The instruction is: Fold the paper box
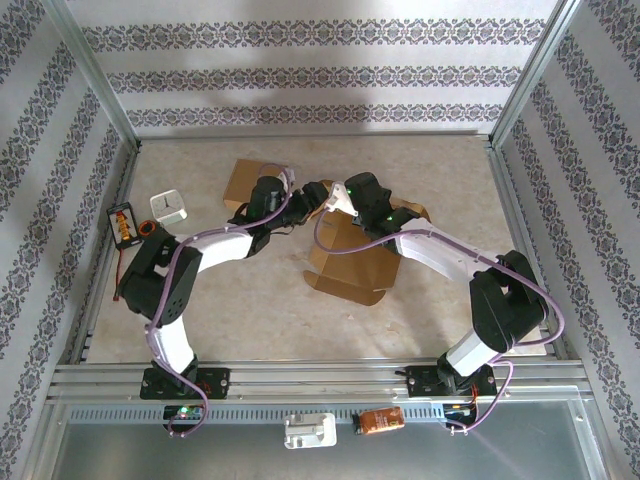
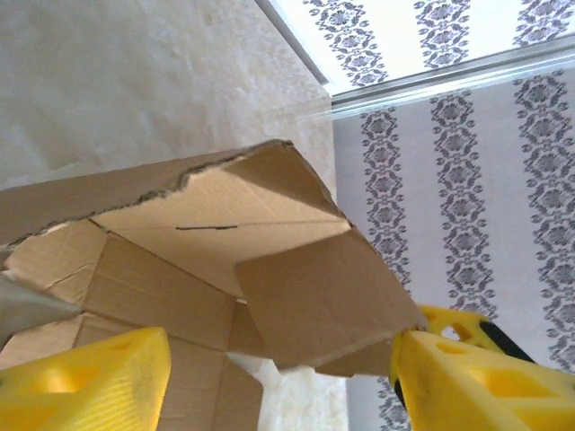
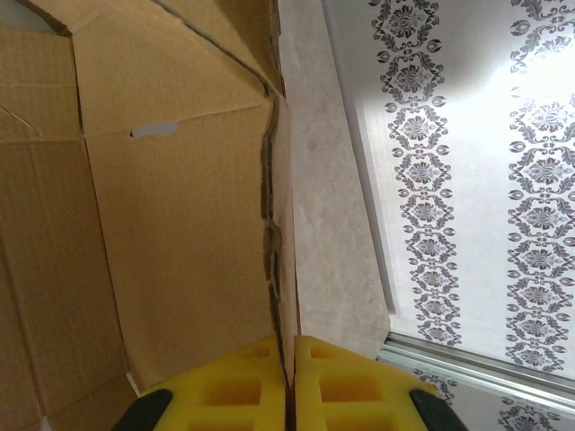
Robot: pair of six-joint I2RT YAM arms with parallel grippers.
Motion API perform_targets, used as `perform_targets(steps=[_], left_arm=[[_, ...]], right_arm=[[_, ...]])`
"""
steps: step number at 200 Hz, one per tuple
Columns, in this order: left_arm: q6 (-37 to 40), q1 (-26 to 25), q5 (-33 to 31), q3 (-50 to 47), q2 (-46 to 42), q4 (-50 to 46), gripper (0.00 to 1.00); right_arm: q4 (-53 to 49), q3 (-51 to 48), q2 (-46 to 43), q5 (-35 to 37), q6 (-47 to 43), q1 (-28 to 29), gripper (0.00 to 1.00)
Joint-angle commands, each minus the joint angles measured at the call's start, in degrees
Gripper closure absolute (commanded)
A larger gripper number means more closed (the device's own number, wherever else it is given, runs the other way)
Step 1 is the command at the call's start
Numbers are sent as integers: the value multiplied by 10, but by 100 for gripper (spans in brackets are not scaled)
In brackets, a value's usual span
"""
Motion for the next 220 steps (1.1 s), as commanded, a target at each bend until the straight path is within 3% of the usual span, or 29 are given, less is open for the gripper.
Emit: perform_targets(steps=[1,22,73,103,146,192,220], left_arm=[[-99,-5,4,14,28,119,40],[-174,-5,-9,12,54,170,45],[-330,-11,-31,7,94,290,40],[-403,-20,-50,-6,96,311,39],[-460,-28,-59,-14,91,293,44],[-439,-30,-118,-89,-4,146,40],[-441,-32,-104,-53,16,191,36]], right_arm=[[-30,-16,-6,-29,24,9,92],[-32,-16,-5,-30,24,9,92],[-35,-14,0,-32,23,8,92],[-38,-8,3,-31,22,8,92],[-40,-5,4,-29,18,8,92],[-39,-9,3,-27,15,8,92],[-38,-5,8,-28,10,8,92]])
